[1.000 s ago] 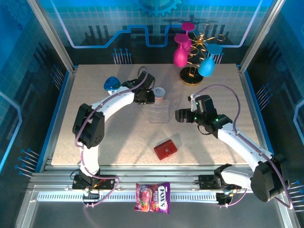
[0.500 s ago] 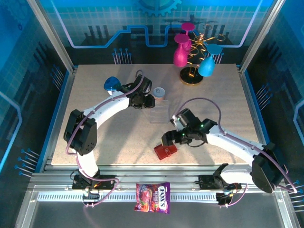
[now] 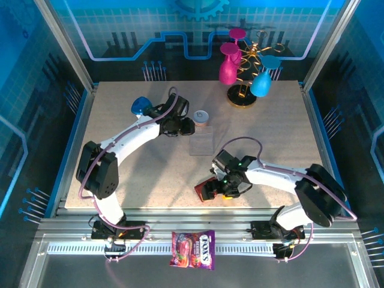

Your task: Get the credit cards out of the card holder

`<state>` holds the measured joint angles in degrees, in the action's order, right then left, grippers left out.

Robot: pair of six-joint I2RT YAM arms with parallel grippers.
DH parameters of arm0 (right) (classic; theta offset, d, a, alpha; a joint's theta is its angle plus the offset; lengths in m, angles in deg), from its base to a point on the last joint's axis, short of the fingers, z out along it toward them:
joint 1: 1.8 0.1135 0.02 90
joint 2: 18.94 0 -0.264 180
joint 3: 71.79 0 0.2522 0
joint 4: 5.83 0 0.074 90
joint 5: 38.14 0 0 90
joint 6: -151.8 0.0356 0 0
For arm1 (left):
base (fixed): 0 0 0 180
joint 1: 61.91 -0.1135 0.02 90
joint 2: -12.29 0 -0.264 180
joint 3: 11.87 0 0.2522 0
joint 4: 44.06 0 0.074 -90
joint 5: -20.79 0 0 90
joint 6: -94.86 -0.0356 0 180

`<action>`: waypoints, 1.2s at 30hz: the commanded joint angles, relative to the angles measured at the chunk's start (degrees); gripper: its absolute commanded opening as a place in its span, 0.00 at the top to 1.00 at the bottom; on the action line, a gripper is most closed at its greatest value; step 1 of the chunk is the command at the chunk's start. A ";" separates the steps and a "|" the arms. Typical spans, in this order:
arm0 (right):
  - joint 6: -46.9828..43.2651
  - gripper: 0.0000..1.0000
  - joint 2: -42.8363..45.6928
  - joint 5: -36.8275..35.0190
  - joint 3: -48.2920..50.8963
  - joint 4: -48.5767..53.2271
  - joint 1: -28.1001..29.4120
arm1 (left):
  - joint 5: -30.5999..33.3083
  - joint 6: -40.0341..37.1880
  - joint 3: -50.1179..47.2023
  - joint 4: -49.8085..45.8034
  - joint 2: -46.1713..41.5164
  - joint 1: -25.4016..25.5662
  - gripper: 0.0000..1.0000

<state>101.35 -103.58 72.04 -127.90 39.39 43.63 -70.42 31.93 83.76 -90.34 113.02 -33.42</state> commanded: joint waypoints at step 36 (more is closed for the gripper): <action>-0.59 0.21 -6.33 -1.07 -11.34 -1.76 -4.40 | -31.31 22.86 -41.64 25.38 -13.20 -2.17 0.64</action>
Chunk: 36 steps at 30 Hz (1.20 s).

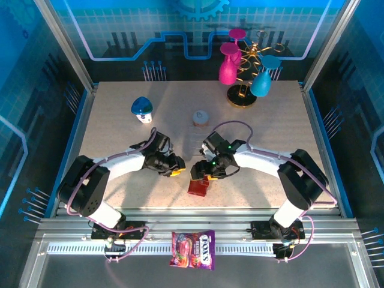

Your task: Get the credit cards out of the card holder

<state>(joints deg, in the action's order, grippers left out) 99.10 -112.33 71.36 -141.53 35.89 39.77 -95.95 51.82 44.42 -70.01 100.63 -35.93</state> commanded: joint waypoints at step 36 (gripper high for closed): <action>3.63 0.44 -5.76 9.68 1.52 -10.03 -8.47 | -11.74 17.20 -4.12 31.18 13.62 2.19 0.64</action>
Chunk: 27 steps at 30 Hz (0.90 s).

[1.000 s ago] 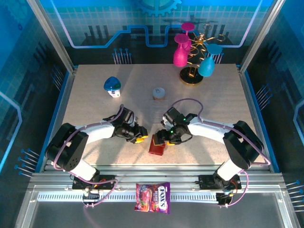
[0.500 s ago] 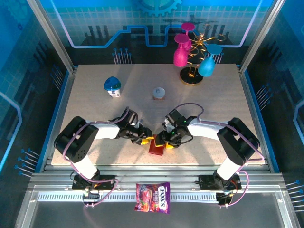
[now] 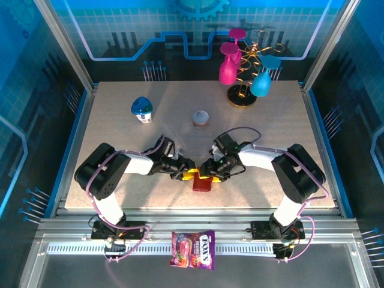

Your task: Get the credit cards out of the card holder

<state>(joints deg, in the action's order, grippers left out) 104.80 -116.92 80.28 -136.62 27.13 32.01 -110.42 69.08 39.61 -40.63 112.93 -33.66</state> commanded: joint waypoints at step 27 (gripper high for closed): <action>-7.83 0.47 2.21 -13.95 -9.11 16.57 2.27 | 3.87 -6.27 3.40 -13.32 -8.09 -3.80 0.72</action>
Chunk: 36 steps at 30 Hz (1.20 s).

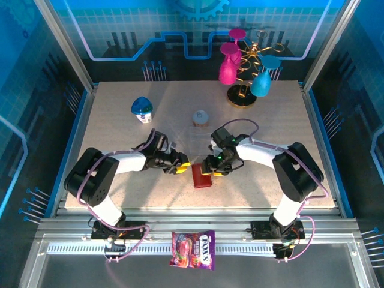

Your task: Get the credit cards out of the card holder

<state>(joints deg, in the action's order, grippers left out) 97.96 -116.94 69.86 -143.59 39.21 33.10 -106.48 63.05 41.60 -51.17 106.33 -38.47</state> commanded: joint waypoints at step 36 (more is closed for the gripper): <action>-4.93 0.65 -8.16 -12.79 -12.16 10.48 8.84 | -1.40 12.52 -4.99 14.02 7.34 4.09 1.00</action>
<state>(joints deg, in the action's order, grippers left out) 94.24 -123.45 59.52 -154.21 47.15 40.95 -107.23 74.29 38.04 -36.44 112.54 -33.96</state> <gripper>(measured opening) 0.352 0.052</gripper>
